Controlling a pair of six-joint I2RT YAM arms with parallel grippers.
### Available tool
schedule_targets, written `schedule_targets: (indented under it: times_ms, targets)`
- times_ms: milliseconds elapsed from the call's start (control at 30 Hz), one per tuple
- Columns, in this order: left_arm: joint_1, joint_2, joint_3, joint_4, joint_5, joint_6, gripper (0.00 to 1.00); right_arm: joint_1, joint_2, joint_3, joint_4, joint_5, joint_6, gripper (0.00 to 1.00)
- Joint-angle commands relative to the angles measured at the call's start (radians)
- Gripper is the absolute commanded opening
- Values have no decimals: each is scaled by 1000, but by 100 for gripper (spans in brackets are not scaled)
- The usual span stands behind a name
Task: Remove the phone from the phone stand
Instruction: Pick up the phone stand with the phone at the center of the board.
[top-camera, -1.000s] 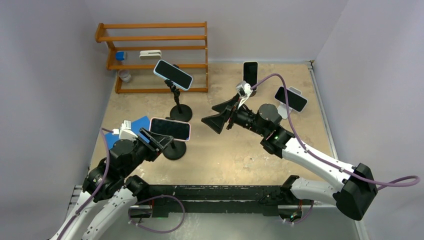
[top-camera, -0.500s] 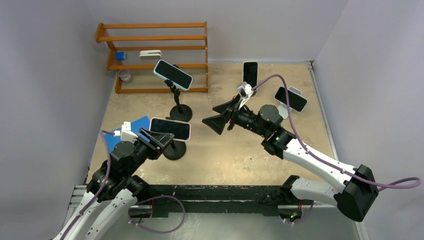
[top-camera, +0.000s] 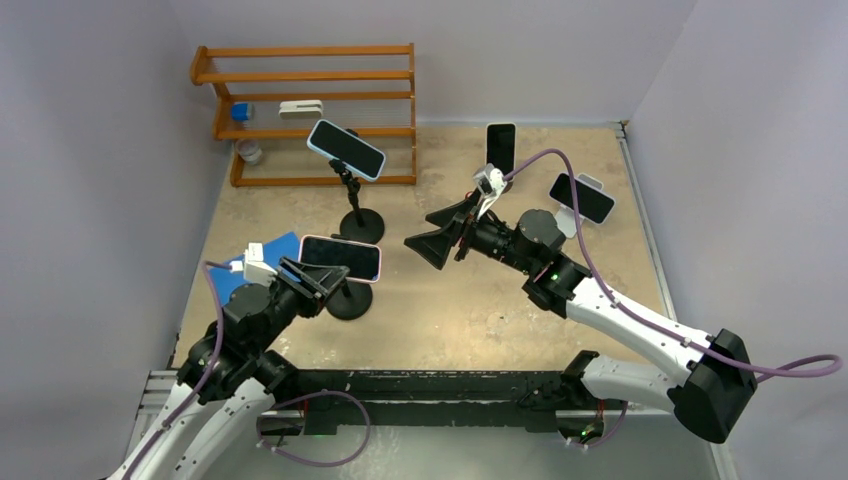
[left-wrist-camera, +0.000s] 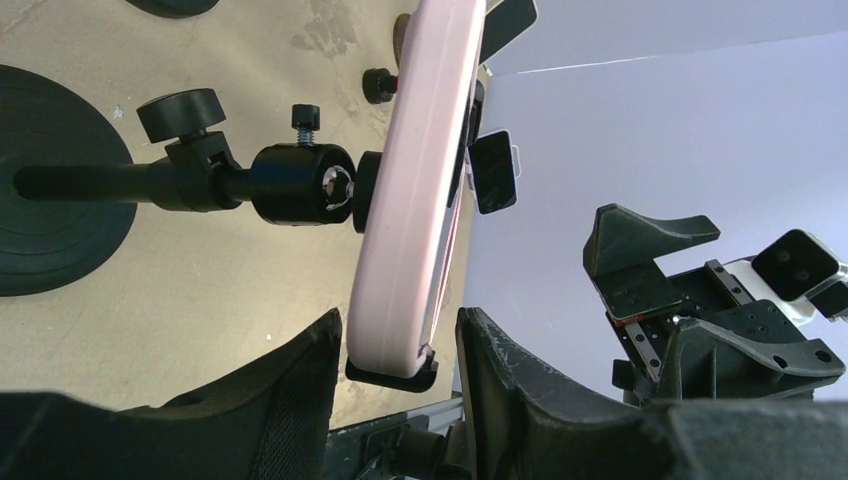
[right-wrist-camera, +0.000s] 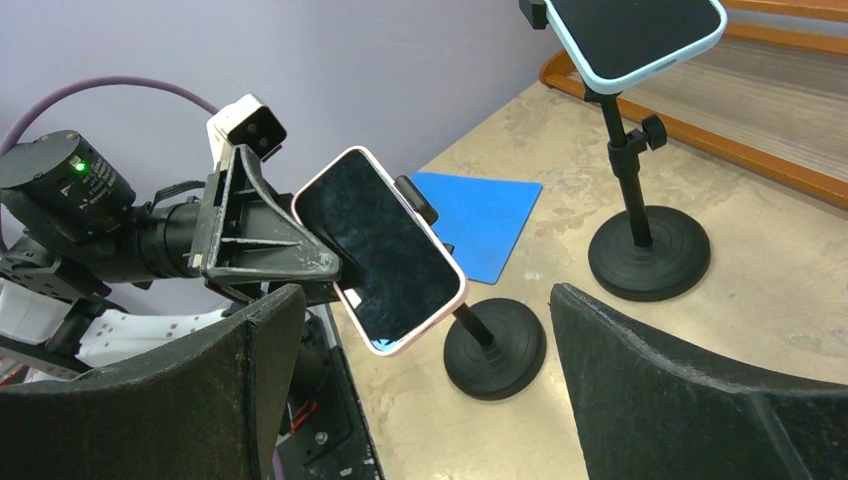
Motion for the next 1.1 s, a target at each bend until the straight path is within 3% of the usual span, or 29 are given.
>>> schedule_targets:
  times_ms: [0, 733, 1067]
  targets:
    - [5, -12, -9, 47, -8, -16, 44, 1, -23, -4, 27, 15, 2, 94]
    - [4, -43, -17, 59, -32, -3, 39, 1, -12, -4, 27, 26, -6, 94]
    - [5, -39, -13, 59, -30, 4, 29, 1, -2, -2, 32, 27, -7, 94]
